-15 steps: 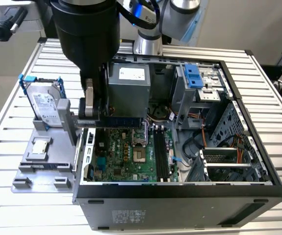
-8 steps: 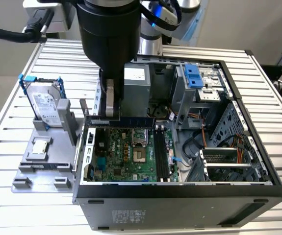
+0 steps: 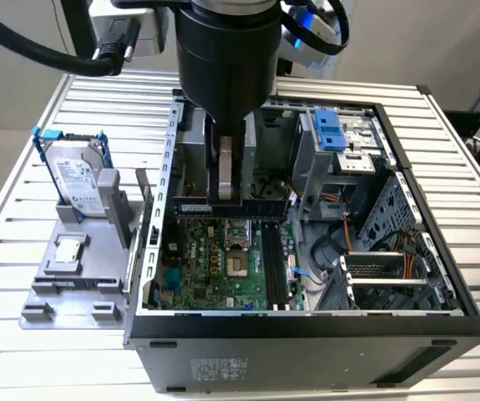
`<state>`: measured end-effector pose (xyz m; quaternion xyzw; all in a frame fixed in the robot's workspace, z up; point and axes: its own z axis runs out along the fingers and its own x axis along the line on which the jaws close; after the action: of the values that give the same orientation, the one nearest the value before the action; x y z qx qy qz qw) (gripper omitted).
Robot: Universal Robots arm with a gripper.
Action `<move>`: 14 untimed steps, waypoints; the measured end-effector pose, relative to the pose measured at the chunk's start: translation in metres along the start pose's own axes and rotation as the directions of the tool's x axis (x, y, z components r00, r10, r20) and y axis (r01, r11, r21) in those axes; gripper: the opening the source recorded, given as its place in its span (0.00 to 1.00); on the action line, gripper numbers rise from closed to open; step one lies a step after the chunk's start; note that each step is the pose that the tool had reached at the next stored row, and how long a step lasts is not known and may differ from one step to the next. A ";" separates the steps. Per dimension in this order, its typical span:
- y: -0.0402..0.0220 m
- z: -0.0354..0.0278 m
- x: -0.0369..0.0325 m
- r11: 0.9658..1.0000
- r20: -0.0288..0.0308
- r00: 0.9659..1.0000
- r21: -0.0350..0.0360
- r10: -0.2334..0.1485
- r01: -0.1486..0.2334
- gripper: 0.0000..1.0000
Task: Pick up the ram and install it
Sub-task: 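Pick up the ram and move it above insertion slot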
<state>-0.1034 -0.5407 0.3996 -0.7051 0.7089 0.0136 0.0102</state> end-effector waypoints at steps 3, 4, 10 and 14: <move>-0.0108 0.0000 0.0000 1.000 0.000 1.000 0.000 0.000 0.000 0.00; -0.0145 0.0000 -0.0001 1.000 0.000 1.000 0.000 0.000 0.000 0.00; -0.0346 -0.0001 -0.0002 1.000 0.000 1.000 0.000 0.000 0.000 0.00; -0.0479 -0.0002 -0.0003 1.000 0.000 1.000 0.000 0.000 0.000 0.00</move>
<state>-0.0555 -0.5407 0.3996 -0.7051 0.7089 0.0136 0.0102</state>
